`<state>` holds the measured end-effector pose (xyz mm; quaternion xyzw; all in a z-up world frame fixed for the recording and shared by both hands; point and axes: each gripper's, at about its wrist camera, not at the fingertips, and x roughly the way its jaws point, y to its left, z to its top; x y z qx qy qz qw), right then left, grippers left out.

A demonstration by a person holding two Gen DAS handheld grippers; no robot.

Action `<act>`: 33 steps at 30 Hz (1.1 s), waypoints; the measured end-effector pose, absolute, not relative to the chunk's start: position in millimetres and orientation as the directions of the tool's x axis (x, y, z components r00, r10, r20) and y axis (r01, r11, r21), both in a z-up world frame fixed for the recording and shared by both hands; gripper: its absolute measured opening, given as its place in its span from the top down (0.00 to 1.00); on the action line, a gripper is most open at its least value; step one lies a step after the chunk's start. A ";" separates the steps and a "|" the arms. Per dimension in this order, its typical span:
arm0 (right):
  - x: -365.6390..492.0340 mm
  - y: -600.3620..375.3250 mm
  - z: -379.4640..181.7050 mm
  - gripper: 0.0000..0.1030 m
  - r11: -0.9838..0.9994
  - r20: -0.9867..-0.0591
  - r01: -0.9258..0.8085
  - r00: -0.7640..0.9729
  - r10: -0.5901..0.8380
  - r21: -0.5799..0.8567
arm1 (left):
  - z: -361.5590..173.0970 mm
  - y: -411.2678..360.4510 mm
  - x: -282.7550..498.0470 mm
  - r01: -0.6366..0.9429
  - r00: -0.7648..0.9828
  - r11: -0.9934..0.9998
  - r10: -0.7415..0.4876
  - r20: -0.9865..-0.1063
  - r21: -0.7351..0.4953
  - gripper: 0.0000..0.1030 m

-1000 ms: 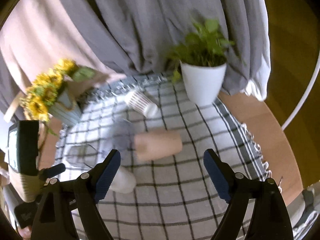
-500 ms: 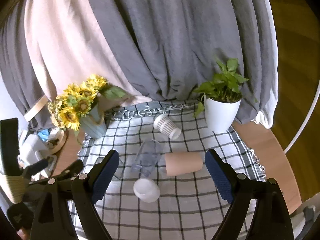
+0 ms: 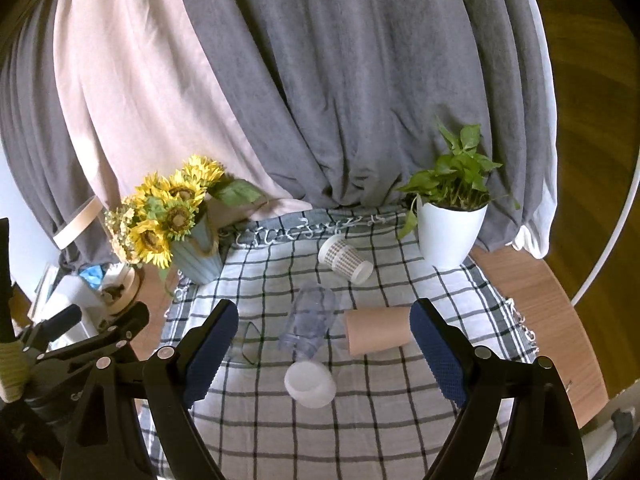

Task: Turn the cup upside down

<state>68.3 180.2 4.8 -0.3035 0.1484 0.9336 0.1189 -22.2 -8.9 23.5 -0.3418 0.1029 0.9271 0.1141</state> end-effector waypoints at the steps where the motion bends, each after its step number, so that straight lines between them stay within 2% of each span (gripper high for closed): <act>1: 68.1 181.0 4.8 0.15 -0.928 -0.602 -0.311 -0.788 0.131 0.205 | 24.2 -9.4 -22.6 -0.283 -0.741 -0.952 0.142 -0.656 0.113 0.01; 33: 71.4 177.6 5.0 0.15 -0.922 -0.601 -0.332 -0.785 0.153 0.199 | 25.6 -8.7 -19.6 -0.306 -0.747 -0.944 0.158 -0.646 0.122 0.01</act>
